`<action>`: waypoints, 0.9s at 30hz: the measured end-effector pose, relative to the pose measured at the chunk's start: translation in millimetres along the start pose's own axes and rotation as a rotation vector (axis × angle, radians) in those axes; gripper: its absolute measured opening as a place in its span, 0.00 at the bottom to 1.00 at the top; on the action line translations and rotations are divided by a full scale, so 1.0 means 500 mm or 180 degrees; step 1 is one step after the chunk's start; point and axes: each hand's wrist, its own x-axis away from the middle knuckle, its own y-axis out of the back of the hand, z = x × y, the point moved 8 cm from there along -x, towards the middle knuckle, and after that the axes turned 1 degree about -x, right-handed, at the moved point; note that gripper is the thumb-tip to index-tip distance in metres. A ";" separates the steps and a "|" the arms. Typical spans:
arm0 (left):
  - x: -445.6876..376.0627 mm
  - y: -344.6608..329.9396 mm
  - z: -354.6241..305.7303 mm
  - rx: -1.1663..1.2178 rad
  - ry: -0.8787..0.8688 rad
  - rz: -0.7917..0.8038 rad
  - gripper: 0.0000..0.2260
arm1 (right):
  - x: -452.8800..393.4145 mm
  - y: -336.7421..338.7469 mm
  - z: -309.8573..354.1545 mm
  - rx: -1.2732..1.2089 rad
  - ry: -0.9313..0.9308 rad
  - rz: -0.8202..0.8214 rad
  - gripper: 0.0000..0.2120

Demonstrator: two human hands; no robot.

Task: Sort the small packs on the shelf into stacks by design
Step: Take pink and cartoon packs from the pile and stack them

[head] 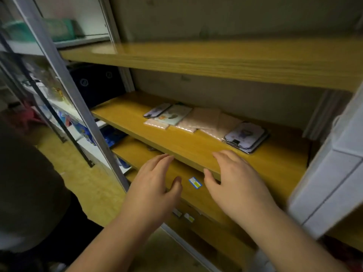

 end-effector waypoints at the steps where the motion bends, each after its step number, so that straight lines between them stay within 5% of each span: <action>1: -0.018 0.000 0.008 -0.0010 0.0019 0.0011 0.27 | -0.019 -0.004 0.001 0.0015 -0.0018 0.0034 0.27; 16: -0.416 -0.181 0.043 -0.0049 -0.0411 0.0910 0.27 | -0.154 -0.041 -0.068 0.0262 -0.0805 -0.0187 0.27; 22: -0.587 -0.301 -0.004 -0.0919 -0.0727 0.1381 0.34 | -0.178 -0.065 -0.054 0.0425 -0.1320 -0.0401 0.26; 27: -0.622 -0.334 0.013 -0.0783 -0.0841 0.1419 0.40 | -0.190 -0.095 -0.029 0.0291 -0.1565 -0.0415 0.28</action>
